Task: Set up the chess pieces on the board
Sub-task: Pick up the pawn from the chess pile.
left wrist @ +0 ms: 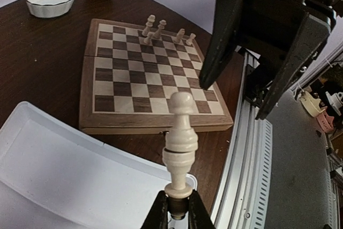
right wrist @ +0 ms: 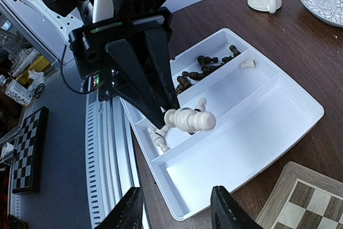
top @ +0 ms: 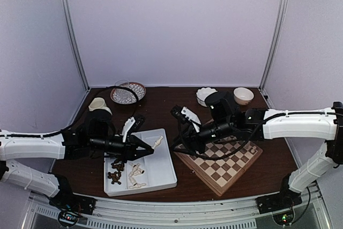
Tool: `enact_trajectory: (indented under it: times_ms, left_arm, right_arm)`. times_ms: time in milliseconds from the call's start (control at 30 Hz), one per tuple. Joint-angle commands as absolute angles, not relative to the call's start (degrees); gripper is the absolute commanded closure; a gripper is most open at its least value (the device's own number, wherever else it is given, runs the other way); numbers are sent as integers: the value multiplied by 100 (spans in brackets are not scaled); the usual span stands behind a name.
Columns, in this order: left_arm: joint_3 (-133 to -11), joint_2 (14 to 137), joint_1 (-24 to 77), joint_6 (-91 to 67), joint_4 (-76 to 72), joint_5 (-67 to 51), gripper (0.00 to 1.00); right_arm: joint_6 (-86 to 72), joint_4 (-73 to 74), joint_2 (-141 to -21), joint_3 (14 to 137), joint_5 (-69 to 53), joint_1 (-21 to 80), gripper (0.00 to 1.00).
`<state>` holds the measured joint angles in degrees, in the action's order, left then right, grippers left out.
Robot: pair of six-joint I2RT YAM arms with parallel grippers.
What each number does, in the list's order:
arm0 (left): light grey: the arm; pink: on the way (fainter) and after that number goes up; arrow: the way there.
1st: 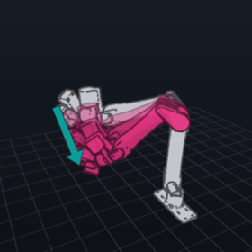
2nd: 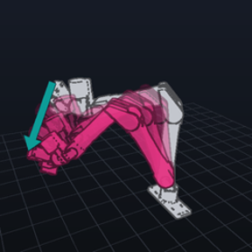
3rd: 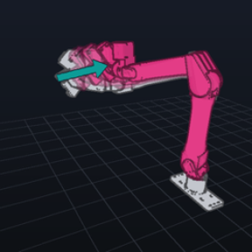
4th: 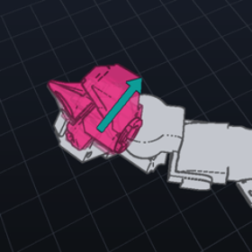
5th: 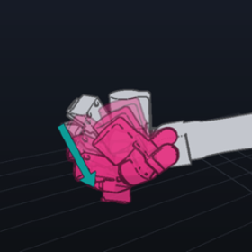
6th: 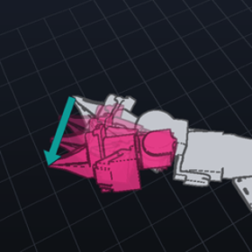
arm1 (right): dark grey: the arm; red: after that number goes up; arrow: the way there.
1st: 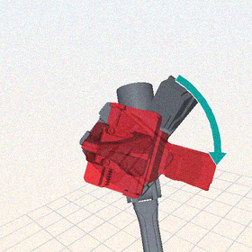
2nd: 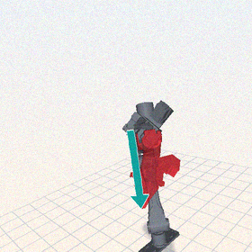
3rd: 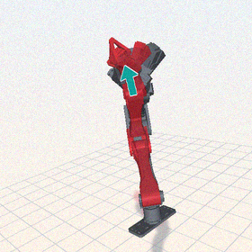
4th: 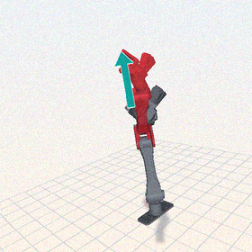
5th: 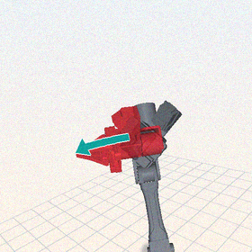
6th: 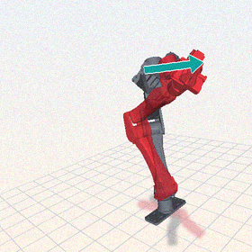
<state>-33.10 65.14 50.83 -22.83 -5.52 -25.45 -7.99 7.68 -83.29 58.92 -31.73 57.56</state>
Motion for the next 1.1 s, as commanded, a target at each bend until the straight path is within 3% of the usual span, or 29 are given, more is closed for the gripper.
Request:
enact_trajectory:
  times_ms: [0, 267, 867, 1067]
  left_arm:
    - [-3281, 6488, 5241, -2001, -1130, -3180, 100]
    - [-3427, 6642, 5445, -1827, -1030, -3310, 100]
    - [-3628, 6847, 5600, -1714, -817, -3288, 100]
    - [-3639, 6848, 5620, -1697, -795, -3270, 100]
  right_arm:
    - [-805, 663, -8332, 6082, -3629, 5792, 54]
    - [-839, 678, -8321, 6078, -3556, 5792, 53]
    - [-757, 846, -8578, 6273, -3919, 5843, 65]
    - [-738, 879, -8620, 6308, -3937, 5864, 75]
